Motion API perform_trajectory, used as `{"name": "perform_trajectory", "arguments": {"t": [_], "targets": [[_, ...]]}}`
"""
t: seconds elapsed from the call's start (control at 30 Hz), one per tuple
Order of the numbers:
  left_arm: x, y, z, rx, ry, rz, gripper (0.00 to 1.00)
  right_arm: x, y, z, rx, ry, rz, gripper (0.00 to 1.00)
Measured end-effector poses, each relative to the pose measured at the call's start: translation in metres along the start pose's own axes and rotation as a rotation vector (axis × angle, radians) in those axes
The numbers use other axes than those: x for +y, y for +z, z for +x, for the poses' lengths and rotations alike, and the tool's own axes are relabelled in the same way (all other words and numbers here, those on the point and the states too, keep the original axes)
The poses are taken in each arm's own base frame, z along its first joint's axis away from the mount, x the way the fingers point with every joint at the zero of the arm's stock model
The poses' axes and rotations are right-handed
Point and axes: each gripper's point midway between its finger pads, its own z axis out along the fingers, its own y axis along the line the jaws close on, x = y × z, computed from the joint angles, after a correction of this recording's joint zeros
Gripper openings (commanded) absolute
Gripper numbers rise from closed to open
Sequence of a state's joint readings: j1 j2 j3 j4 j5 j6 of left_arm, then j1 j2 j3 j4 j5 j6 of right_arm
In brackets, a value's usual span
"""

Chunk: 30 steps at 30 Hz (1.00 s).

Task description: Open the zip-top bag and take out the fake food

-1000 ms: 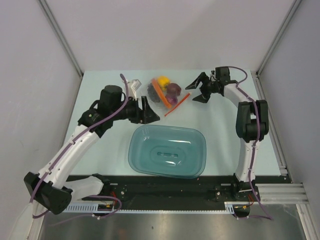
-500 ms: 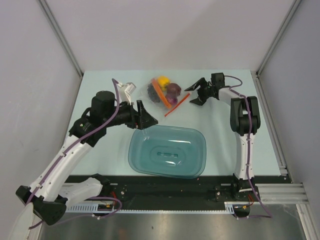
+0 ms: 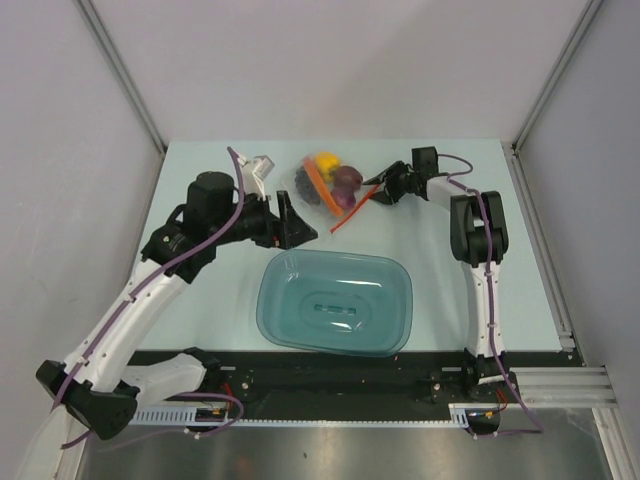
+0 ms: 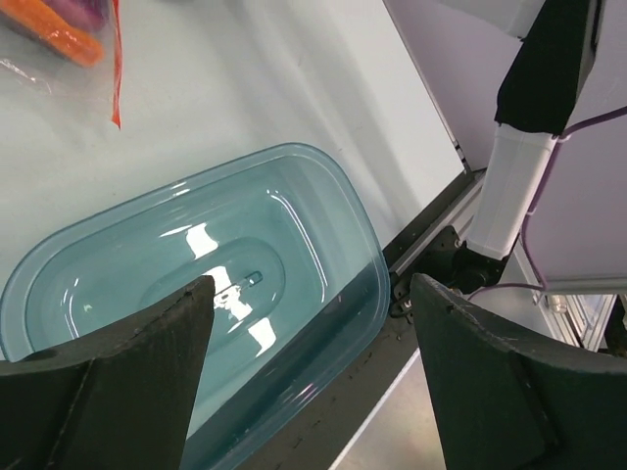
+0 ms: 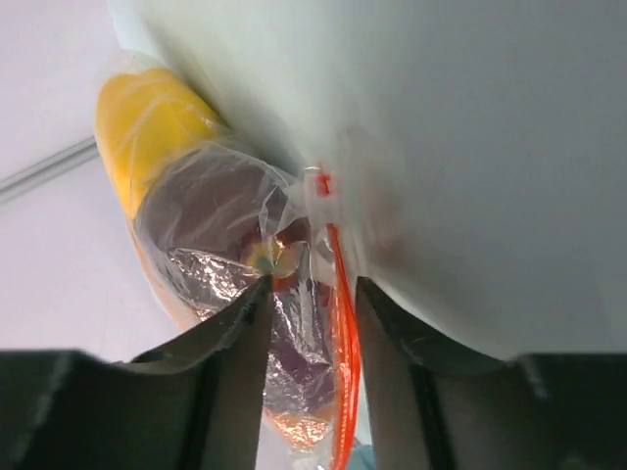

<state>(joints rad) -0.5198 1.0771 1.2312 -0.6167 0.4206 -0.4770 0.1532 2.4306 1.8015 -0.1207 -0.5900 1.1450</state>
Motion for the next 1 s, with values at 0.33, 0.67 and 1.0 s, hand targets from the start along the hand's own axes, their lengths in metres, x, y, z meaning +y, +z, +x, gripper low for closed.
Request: {"name": "perform_trajectory", "arguments": {"t": [0.33, 0.67, 1.0], "targets": [[-0.002, 0.006, -0.018, -0.024, 0.029, -0.012, 0.81, 0.003, -0.002, 0.008, 0.03, -0.003, -0.025, 0.0], [0.038, 0.056, -0.034, -0.037, 0.179, -0.121, 0.83, 0.074, -0.058, 0.073, 0.056, -0.048, -0.046, 0.0], [0.097, 0.139, -0.044, 0.045, 0.35, -0.24, 0.78, 0.127, -0.096, 0.142, 0.072, -0.022, -0.056, 0.0]]}}
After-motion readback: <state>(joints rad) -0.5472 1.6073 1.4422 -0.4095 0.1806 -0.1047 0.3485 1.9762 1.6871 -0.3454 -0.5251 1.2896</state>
